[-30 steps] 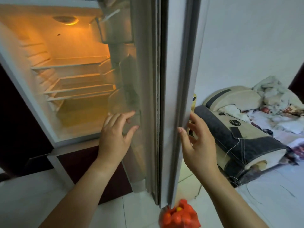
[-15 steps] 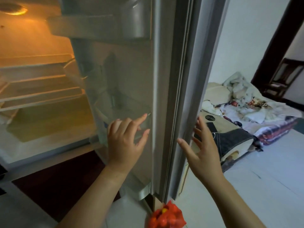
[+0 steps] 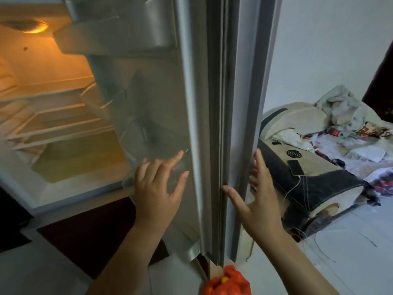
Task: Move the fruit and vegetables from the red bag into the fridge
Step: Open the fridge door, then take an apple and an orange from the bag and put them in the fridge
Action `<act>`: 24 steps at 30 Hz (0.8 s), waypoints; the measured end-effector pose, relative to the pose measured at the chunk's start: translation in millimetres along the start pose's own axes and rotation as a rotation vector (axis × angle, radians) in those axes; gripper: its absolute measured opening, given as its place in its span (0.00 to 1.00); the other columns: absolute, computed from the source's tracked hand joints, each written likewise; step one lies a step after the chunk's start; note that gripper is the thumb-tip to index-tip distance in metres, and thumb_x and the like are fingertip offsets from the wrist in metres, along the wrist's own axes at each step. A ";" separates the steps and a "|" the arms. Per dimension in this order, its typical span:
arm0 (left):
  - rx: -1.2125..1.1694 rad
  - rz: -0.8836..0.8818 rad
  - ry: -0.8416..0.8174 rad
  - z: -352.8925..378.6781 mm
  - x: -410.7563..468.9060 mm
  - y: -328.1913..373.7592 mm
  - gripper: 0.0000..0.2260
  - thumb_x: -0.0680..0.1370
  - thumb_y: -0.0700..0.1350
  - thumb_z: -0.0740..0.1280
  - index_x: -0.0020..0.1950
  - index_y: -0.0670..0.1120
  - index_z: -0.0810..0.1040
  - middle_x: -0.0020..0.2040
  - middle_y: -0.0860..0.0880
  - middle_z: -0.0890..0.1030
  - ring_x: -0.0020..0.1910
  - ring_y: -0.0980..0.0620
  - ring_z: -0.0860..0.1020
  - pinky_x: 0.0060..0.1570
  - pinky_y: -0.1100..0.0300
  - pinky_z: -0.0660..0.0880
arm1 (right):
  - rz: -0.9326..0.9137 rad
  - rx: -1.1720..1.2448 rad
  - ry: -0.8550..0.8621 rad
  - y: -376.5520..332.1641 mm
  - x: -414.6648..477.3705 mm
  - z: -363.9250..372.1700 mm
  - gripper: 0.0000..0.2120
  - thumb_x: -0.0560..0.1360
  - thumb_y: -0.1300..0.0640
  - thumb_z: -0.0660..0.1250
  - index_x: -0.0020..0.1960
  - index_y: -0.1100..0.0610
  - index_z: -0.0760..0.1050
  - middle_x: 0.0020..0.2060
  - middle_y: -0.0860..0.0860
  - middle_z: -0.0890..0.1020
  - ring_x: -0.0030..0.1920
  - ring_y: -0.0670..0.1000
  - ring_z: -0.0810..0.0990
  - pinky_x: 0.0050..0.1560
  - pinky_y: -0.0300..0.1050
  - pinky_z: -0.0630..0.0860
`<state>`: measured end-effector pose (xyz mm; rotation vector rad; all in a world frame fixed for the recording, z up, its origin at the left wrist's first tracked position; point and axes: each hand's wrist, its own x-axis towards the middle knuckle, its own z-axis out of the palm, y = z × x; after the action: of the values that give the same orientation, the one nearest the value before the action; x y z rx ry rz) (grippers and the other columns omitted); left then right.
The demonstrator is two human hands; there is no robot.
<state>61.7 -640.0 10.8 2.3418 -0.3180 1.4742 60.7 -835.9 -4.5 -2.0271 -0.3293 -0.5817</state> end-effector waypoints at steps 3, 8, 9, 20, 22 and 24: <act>0.063 -0.061 0.008 3.3 -4.7 12.3 0.18 0.74 0.46 0.67 0.64 0.46 0.70 0.47 0.44 0.78 0.49 0.49 0.73 0.59 0.43 0.68 | -0.058 0.051 -0.122 20.3 4.0 -7.6 0.43 0.66 0.37 0.64 0.66 0.25 0.33 0.70 0.34 0.57 0.68 0.36 0.62 0.65 0.32 0.63; 0.269 -0.219 -0.063 6.6 -14.2 34.7 0.25 0.75 0.50 0.62 0.70 0.42 0.65 0.62 0.36 0.71 0.64 0.41 0.66 0.68 0.55 0.58 | -0.220 0.165 -0.299 51.8 19.8 -17.4 0.44 0.72 0.47 0.70 0.71 0.33 0.39 0.64 0.30 0.57 0.66 0.28 0.57 0.61 0.19 0.56; 0.308 -0.257 -0.080 5.9 -17.1 41.1 0.26 0.75 0.51 0.61 0.71 0.43 0.63 0.66 0.36 0.68 0.68 0.41 0.64 0.70 0.56 0.56 | -0.250 0.183 -0.330 56.8 21.3 -19.3 0.43 0.72 0.48 0.70 0.72 0.37 0.41 0.66 0.34 0.58 0.67 0.31 0.58 0.63 0.21 0.56; 0.333 -0.655 -0.230 -19.7 -91.3 121.6 0.24 0.77 0.56 0.55 0.73 0.51 0.64 0.72 0.51 0.66 0.68 0.64 0.59 0.64 0.61 0.62 | -0.236 0.242 -0.624 85.5 17.7 -52.9 0.30 0.72 0.40 0.63 0.70 0.52 0.65 0.64 0.46 0.70 0.63 0.43 0.70 0.64 0.46 0.71; 0.276 -0.688 -0.225 -11.3 -104.4 135.9 0.23 0.77 0.57 0.55 0.69 0.49 0.69 0.68 0.53 0.69 0.65 0.65 0.62 0.62 0.64 0.64 | -0.214 0.226 -0.653 92.6 10.9 -58.6 0.26 0.73 0.43 0.65 0.68 0.52 0.67 0.62 0.46 0.72 0.62 0.43 0.71 0.64 0.44 0.71; 0.234 -0.679 -0.238 -0.5 -115.8 149.9 0.21 0.76 0.54 0.57 0.64 0.46 0.74 0.63 0.57 0.69 0.61 0.68 0.62 0.58 0.73 0.61 | -0.205 0.187 -0.670 102.7 3.5 -66.0 0.23 0.74 0.45 0.66 0.66 0.53 0.69 0.60 0.47 0.74 0.59 0.42 0.72 0.61 0.42 0.72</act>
<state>-44.2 -776.3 -67.0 2.4408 0.5746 0.9410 92.8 -944.2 -50.7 -1.9656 -0.9599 0.0332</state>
